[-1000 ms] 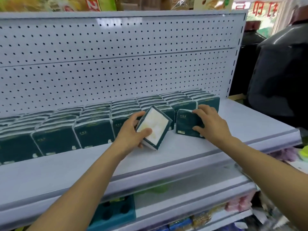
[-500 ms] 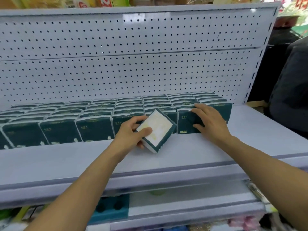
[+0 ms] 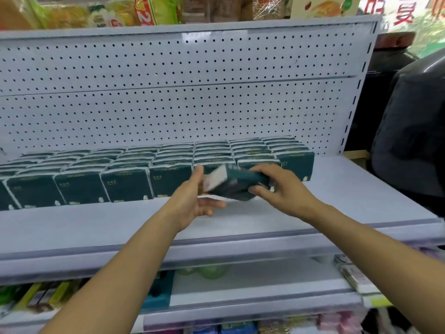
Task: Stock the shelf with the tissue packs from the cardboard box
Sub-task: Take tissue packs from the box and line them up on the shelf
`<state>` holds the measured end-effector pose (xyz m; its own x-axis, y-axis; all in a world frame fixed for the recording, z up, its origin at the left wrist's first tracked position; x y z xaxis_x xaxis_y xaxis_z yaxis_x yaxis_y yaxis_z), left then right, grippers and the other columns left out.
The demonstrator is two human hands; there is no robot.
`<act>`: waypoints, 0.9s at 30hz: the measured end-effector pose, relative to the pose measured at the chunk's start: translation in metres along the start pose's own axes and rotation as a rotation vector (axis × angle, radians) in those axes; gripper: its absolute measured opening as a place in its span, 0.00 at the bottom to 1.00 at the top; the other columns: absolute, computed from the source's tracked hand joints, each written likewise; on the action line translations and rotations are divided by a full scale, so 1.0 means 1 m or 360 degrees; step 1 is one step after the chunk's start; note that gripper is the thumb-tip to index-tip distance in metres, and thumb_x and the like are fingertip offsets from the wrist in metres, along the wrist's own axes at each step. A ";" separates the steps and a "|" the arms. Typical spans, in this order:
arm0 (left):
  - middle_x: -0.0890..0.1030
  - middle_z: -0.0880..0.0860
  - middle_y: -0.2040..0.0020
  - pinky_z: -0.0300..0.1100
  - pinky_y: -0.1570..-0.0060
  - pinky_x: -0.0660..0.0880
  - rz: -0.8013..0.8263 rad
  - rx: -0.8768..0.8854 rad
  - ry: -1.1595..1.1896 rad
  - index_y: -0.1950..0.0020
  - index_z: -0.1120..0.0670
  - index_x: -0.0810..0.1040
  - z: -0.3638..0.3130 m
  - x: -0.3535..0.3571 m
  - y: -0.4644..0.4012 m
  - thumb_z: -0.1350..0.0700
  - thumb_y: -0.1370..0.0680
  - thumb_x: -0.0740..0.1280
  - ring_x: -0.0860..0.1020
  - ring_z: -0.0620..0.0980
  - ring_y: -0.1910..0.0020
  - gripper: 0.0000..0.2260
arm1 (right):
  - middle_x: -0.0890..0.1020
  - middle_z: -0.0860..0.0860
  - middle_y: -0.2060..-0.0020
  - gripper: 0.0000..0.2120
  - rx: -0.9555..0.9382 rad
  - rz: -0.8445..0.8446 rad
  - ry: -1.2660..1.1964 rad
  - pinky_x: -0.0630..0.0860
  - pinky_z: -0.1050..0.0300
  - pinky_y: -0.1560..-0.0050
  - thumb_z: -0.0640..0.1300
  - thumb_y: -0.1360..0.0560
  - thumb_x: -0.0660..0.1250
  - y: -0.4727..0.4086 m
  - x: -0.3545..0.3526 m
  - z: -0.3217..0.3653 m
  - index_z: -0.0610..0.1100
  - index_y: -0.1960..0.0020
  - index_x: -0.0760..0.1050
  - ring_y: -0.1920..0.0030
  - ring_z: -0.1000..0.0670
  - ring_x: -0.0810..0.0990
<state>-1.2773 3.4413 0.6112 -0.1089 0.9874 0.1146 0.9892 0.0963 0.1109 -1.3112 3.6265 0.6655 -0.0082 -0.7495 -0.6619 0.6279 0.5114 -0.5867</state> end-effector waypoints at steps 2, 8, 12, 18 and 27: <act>0.85 0.54 0.48 0.40 0.75 0.71 -0.0041 0.0005 -0.0016 0.40 0.53 0.78 0.001 -0.002 0.003 0.34 0.20 0.51 0.81 0.55 0.64 0.28 | 0.82 0.58 0.60 0.06 0.0339 0.0055 -0.0485 0.75 0.60 0.59 0.43 0.23 0.69 0.004 -0.007 -0.008 0.47 0.46 0.77 0.60 0.58 0.79; 0.85 0.54 0.47 0.42 0.69 0.73 0.0013 0.0051 -0.0118 0.41 0.53 0.78 0.001 0.016 0.012 0.36 0.20 0.54 0.81 0.53 0.60 0.25 | 0.82 0.54 0.64 0.08 0.0587 0.0094 -0.0769 0.70 0.58 0.67 0.44 0.22 0.68 0.015 -0.019 -0.024 0.42 0.45 0.78 0.68 0.58 0.75; 0.85 0.51 0.47 0.45 0.53 0.76 0.0067 0.0180 -0.0392 0.41 0.52 0.79 -0.004 0.036 0.012 0.46 0.23 0.69 0.82 0.51 0.45 0.15 | 0.84 0.48 0.57 0.11 0.0675 0.0058 -0.1040 0.78 0.52 0.62 0.41 0.23 0.68 0.022 -0.019 -0.029 0.39 0.42 0.77 0.60 0.51 0.80; 0.83 0.52 0.50 0.47 0.45 0.77 -0.0041 0.0499 -0.0752 0.48 0.50 0.78 -0.031 0.065 0.007 0.60 0.26 0.71 0.81 0.52 0.48 0.09 | 0.68 0.58 0.31 0.38 0.0491 -0.0015 -0.0422 0.72 0.62 0.40 0.49 0.29 0.75 0.033 -0.036 -0.034 0.60 0.27 0.57 0.34 0.58 0.70; 0.76 0.45 0.35 0.44 0.35 0.70 -0.0034 0.1024 -0.1589 0.32 0.46 0.72 -0.046 0.120 -0.017 0.48 0.23 0.70 0.73 0.44 0.36 0.19 | 0.81 0.54 0.55 0.15 0.0613 -0.0349 -0.0402 0.75 0.69 0.61 0.40 0.28 0.74 0.061 -0.088 -0.090 0.47 0.44 0.74 0.55 0.55 0.80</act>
<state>-1.3114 3.5527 0.6685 -0.2831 0.6183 -0.7332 0.8869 -0.1222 -0.4455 -1.3421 3.7617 0.6455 -0.0135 -0.9245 -0.3810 0.8744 0.1740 -0.4530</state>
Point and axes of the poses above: each hand's wrist, its own y-axis away from the middle knuckle, its own x-axis out of the palm, z = x × y, the point moved 9 cm from there along -y, towards the middle knuckle
